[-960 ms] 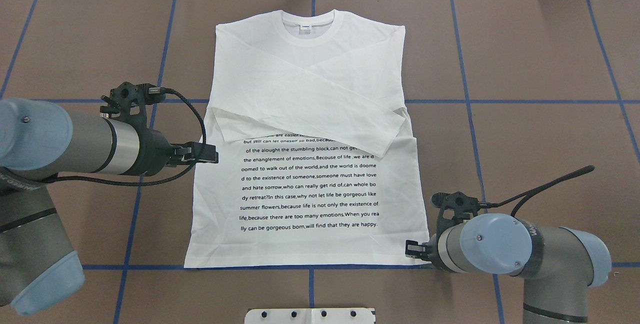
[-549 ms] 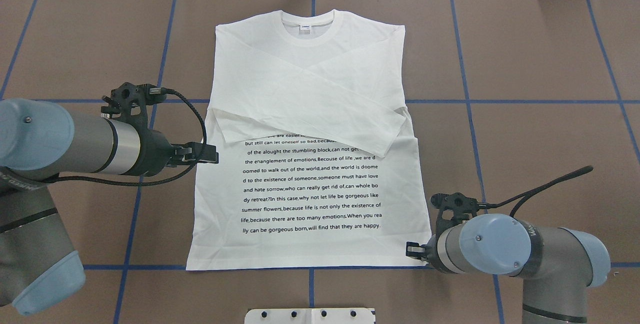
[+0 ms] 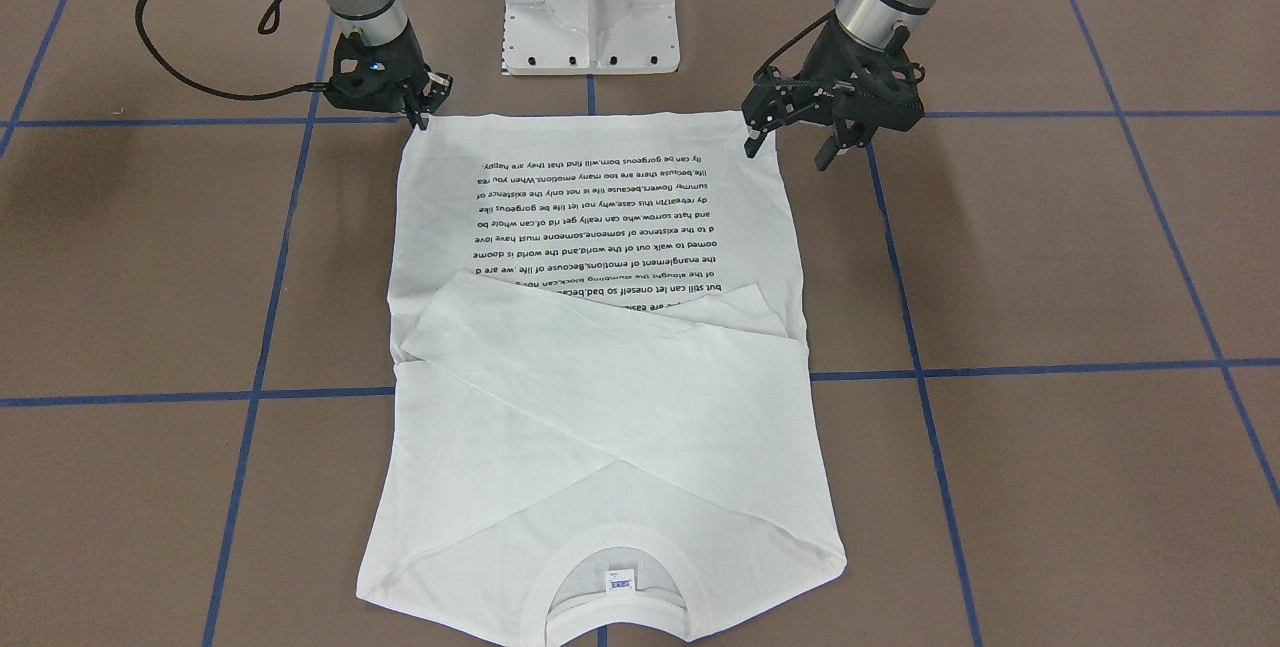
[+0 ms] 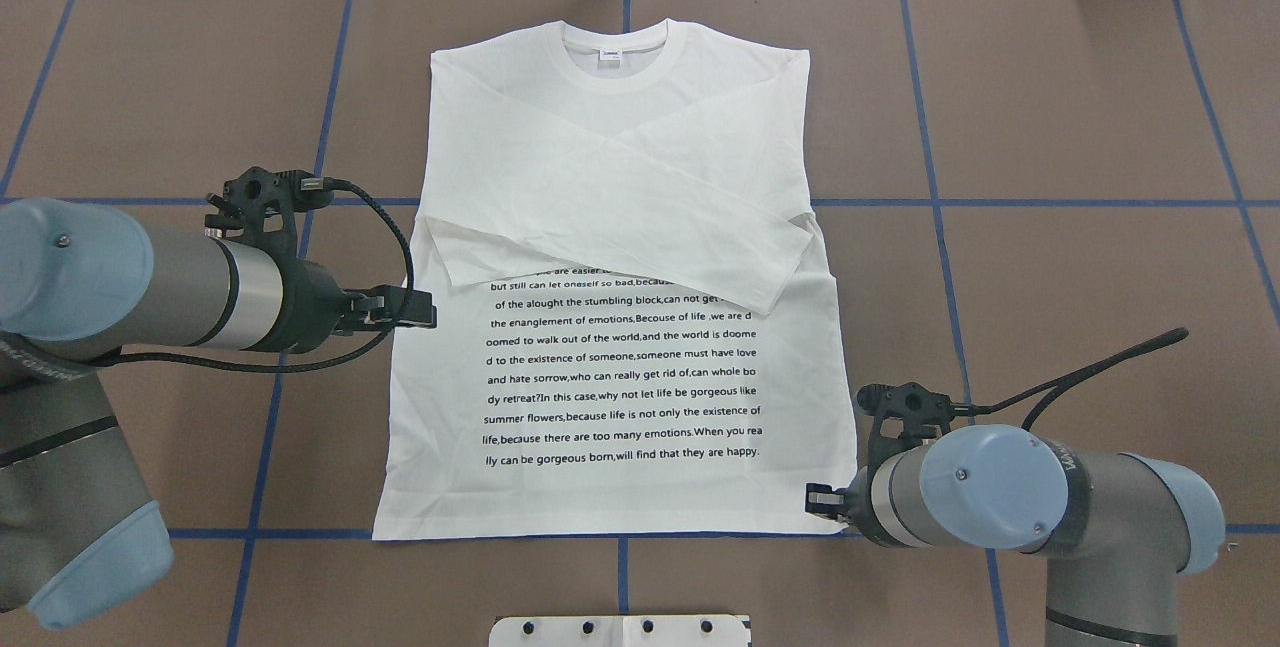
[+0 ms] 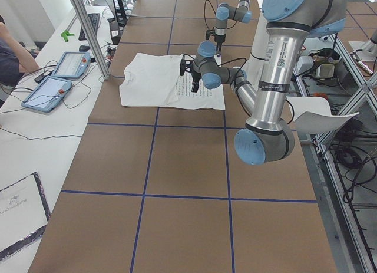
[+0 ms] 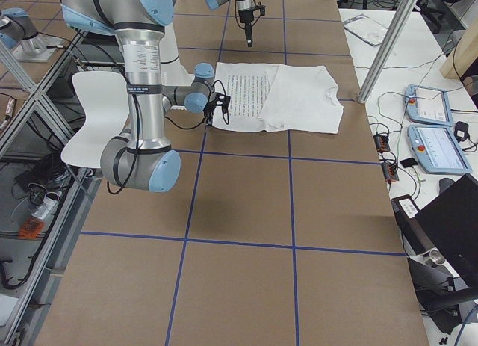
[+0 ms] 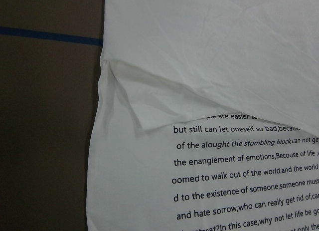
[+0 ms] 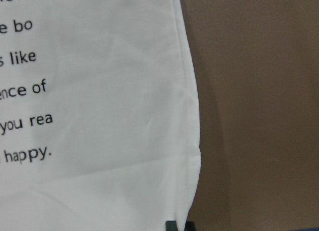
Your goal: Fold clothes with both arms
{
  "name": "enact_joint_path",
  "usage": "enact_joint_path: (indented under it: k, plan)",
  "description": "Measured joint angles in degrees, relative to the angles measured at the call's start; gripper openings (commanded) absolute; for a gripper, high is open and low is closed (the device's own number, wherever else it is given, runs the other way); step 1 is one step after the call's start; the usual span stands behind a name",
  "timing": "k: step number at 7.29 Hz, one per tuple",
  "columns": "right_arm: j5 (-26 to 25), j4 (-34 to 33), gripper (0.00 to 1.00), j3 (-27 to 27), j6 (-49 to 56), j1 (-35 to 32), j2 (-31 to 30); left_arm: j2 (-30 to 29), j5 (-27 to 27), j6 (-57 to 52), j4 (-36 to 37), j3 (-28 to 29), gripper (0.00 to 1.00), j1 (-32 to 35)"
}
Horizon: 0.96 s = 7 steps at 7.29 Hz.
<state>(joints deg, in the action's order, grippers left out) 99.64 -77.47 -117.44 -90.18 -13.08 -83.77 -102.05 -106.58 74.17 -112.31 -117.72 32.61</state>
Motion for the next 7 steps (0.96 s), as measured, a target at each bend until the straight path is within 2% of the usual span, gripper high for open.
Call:
enact_joint_path:
  k: [2,5,7]
  plan:
    - [-0.3,0.1,0.0,-1.1,0.0,-0.5,0.0,0.4,0.3,5.0,0.5,0.7,1.0,-3.1]
    - [-0.2,0.3,0.0,-1.7,0.0,-1.7,0.3,1.0,4.6,16.4,3.3,2.0,0.99,-14.6]
    - [0.2,0.4,0.0,-2.1,0.1,-2.5,0.4,1.3,5.5,18.9,5.9,2.2,0.99,-17.4]
